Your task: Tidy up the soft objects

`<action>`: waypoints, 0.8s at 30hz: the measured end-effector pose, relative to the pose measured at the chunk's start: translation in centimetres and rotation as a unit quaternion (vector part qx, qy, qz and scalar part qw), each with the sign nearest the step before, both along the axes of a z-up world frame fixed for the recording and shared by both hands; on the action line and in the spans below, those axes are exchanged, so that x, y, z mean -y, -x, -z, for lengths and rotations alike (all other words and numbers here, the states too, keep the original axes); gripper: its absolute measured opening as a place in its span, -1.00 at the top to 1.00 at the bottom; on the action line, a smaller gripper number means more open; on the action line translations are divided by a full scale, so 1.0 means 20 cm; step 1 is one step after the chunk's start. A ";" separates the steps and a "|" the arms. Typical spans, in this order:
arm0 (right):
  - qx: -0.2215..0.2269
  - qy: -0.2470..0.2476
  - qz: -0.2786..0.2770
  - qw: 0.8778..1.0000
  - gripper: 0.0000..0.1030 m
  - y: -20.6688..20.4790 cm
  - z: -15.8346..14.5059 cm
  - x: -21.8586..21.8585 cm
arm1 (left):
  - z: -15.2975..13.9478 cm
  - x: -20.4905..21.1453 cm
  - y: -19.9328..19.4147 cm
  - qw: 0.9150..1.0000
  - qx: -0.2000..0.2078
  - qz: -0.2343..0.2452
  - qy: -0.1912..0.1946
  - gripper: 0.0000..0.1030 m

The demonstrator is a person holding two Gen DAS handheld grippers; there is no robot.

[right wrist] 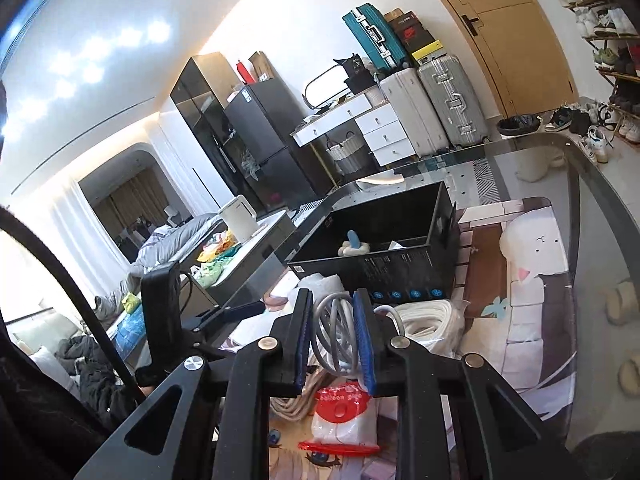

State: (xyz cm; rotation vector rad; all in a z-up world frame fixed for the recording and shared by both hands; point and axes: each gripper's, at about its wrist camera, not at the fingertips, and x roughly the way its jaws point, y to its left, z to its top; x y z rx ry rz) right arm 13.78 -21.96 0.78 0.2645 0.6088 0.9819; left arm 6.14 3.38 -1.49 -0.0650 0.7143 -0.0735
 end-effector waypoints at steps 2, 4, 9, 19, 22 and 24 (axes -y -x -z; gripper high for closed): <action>-0.004 0.002 -0.001 1.000 0.60 0.00 0.01 0.01 | 0.00 0.00 0.00 1.000 -0.001 -0.003 0.002 -1.00; -0.009 0.011 -0.004 1.000 0.60 0.00 0.03 0.00 | 0.00 -0.01 0.00 1.000 -0.002 -0.006 0.004 -1.00; -0.003 0.053 -0.005 0.999 0.44 0.00 0.08 -0.08 | 0.00 0.00 0.00 1.000 -0.003 -0.005 0.003 -1.00; -0.001 0.147 -0.047 0.988 -0.15 0.02 0.19 -0.15 | 0.00 -0.01 0.00 1.000 -0.004 -0.003 0.009 -1.00; -0.034 0.135 -0.062 0.988 -0.18 -0.03 0.24 -0.17 | 0.00 -0.01 0.00 1.000 -0.005 -0.002 0.010 -1.00; -0.046 0.139 -0.061 0.987 -0.18 -0.05 0.26 -0.18 | 0.00 0.00 0.00 1.000 -0.005 -0.001 0.009 -1.00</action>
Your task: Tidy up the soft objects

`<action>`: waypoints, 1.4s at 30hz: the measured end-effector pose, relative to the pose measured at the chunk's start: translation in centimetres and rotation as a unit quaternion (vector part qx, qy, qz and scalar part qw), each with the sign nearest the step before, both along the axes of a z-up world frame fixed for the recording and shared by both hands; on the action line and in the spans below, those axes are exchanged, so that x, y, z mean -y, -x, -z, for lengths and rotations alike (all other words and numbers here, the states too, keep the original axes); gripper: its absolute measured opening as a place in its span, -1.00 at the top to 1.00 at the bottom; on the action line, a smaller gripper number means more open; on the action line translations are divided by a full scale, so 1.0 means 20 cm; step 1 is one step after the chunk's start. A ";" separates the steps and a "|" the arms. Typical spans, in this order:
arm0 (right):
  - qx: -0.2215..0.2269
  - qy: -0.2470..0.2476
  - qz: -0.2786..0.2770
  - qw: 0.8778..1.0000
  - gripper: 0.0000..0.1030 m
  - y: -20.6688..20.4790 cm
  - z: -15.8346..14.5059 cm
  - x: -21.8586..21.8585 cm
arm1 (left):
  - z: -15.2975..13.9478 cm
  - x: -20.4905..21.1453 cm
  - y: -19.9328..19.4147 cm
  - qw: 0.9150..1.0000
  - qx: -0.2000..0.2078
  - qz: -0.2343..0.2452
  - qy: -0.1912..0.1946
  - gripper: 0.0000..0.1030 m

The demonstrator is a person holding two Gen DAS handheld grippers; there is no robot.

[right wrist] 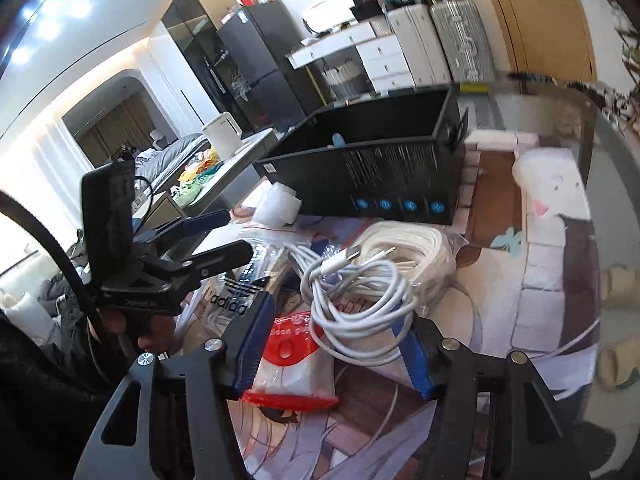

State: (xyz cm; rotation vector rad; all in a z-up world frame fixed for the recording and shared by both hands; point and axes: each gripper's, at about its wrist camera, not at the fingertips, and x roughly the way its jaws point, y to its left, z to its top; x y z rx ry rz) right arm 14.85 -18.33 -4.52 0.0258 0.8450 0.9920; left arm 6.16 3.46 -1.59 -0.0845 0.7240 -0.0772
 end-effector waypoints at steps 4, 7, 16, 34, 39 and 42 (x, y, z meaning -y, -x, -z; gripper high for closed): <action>0.028 0.018 0.013 0.999 -0.18 0.01 -0.03 0.00 | 0.00 0.00 0.00 1.000 0.000 0.001 0.003 -1.00; 0.071 0.048 0.047 0.995 -0.18 0.03 -0.06 0.04 | 0.01 -0.01 -0.01 1.000 -0.002 0.000 0.007 -1.00; 0.125 0.093 0.050 0.987 -0.35 0.05 -0.11 0.03 | 0.01 -0.01 -0.02 1.000 -0.002 0.002 0.002 -1.00; 0.085 0.164 0.069 0.980 -0.40 -0.06 0.00 -0.01 | 0.02 -0.01 -0.02 1.000 -0.004 0.001 0.010 -1.00; 0.062 0.147 0.098 0.982 -0.51 -0.05 0.02 -0.02 | 0.03 -0.01 -0.02 1.000 -0.004 0.001 0.005 -1.00; 0.048 0.141 0.119 0.982 -0.59 -0.06 0.05 -0.04 | 0.03 -0.01 -0.02 1.000 -0.003 0.002 0.002 -1.00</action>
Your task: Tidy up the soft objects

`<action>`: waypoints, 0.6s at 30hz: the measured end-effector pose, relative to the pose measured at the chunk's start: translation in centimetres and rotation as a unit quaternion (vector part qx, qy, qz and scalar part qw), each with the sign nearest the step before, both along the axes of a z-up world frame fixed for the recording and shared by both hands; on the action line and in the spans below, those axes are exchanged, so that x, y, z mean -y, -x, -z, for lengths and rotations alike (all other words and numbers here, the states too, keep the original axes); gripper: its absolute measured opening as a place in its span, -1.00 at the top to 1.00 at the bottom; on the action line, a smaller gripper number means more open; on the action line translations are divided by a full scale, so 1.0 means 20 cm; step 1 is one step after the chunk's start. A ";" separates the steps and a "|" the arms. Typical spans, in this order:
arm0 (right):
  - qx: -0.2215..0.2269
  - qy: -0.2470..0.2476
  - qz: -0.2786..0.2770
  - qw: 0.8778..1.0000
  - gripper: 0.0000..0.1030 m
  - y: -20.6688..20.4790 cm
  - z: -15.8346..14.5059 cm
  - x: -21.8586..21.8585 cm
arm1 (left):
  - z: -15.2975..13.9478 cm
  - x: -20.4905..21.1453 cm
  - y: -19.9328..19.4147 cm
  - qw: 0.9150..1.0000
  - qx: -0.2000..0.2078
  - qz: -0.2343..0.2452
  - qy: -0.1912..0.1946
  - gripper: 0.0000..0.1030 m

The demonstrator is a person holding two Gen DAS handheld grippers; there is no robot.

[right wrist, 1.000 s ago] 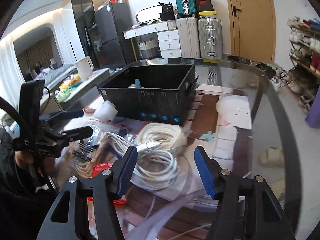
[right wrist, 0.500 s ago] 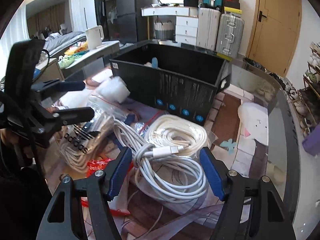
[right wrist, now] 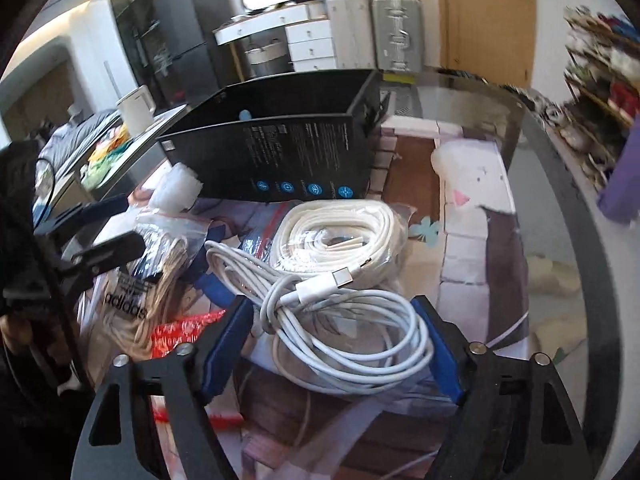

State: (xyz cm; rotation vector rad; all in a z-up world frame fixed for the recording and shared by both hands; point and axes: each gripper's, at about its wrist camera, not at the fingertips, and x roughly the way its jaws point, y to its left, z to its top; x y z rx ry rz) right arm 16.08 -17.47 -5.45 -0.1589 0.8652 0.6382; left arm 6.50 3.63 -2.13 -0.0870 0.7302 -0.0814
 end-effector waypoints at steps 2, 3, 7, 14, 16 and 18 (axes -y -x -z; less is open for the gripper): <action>0.006 -0.001 0.003 1.000 -0.56 0.01 0.00 -0.01 | 0.00 0.00 0.00 1.000 0.000 0.000 0.000 -1.00; 0.007 -0.007 0.005 1.000 -0.51 0.01 0.00 0.00 | 0.00 0.00 0.00 1.000 0.000 0.000 0.001 -1.00; 0.011 -0.026 0.000 1.000 -0.32 0.03 0.00 0.04 | 0.00 0.00 0.00 1.000 -0.001 0.000 0.005 -1.00; 0.018 -0.070 -0.014 0.997 -0.15 0.10 -0.03 0.13 | -0.01 0.00 0.00 1.000 -0.001 0.000 0.002 -1.00; 0.027 -0.083 -0.014 0.996 -0.09 0.13 -0.06 0.16 | -0.01 0.01 0.01 1.000 0.000 0.001 0.001 -1.00; 0.034 -0.086 -0.016 0.996 -0.06 0.14 -0.07 0.17 | -0.01 0.02 0.01 1.000 0.000 0.002 -0.002 -1.00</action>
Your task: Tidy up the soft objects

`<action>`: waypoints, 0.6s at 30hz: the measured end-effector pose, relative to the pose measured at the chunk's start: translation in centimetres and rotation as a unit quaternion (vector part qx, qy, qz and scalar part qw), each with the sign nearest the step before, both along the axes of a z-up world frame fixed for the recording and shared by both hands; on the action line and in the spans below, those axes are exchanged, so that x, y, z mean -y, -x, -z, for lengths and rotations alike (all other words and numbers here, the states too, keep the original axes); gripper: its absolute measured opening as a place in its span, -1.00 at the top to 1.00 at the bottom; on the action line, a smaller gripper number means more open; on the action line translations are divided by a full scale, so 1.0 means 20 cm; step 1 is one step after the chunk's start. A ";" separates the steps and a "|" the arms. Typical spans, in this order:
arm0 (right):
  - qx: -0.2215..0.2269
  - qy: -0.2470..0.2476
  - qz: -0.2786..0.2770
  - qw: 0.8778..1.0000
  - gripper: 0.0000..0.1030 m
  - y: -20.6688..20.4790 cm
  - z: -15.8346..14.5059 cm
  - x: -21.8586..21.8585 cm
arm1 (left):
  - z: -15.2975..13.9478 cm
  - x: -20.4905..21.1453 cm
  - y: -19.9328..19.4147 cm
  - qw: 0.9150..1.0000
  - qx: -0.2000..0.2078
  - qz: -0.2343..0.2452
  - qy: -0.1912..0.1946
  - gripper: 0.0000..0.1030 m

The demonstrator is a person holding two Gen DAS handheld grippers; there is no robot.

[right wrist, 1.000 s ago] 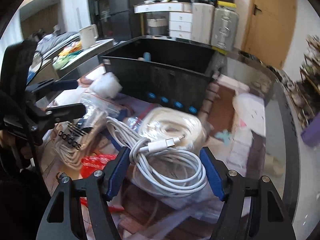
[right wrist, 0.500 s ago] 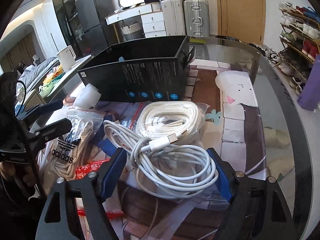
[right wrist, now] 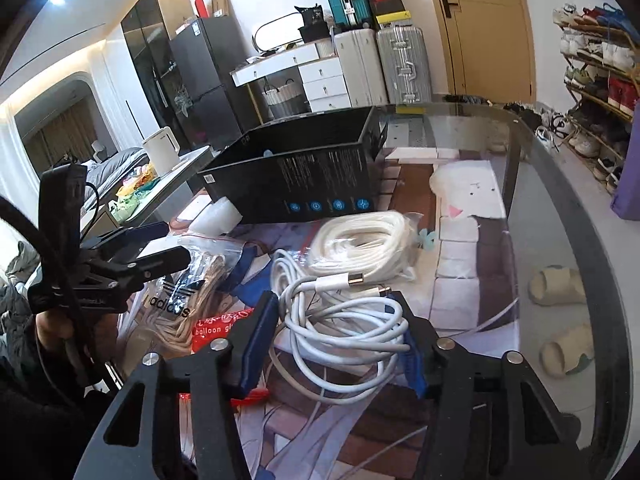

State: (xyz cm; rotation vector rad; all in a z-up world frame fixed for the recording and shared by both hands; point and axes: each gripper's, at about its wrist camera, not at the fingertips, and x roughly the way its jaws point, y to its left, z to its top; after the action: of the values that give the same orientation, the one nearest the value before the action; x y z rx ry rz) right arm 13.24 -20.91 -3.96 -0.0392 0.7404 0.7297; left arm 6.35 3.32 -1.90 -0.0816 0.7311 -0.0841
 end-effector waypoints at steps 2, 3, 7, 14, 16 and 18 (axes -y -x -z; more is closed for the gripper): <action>0.002 -0.003 -0.009 1.000 0.08 0.02 -0.01 0.00 | 0.00 0.01 0.00 1.000 0.002 0.002 -0.003 -1.00; 0.002 -0.001 -0.014 1.000 0.08 0.02 -0.01 0.00 | 0.00 0.02 0.01 1.000 0.003 0.003 -0.005 -1.00; -0.008 -0.006 -0.053 0.999 0.08 0.06 -0.02 0.01 | -0.01 0.02 0.01 1.000 0.003 0.006 -0.008 -1.00; -0.006 0.030 -0.091 0.995 0.07 0.03 0.01 -0.08 | -0.01 0.02 0.01 1.000 0.002 0.006 -0.008 -1.00; -0.007 0.039 -0.098 0.994 0.06 0.00 0.01 -0.11 | -0.01 0.02 0.01 1.000 0.002 0.008 -0.008 -1.00; -0.002 0.051 -0.106 0.993 0.05 -0.01 0.01 -0.14 | -0.01 0.02 0.01 1.000 0.002 0.009 -0.007 -1.00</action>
State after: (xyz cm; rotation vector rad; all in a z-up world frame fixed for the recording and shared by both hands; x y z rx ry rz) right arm 13.42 -18.11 -4.20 -0.2123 0.7842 0.8937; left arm 6.22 2.95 -1.72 -0.0611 0.7284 -0.0960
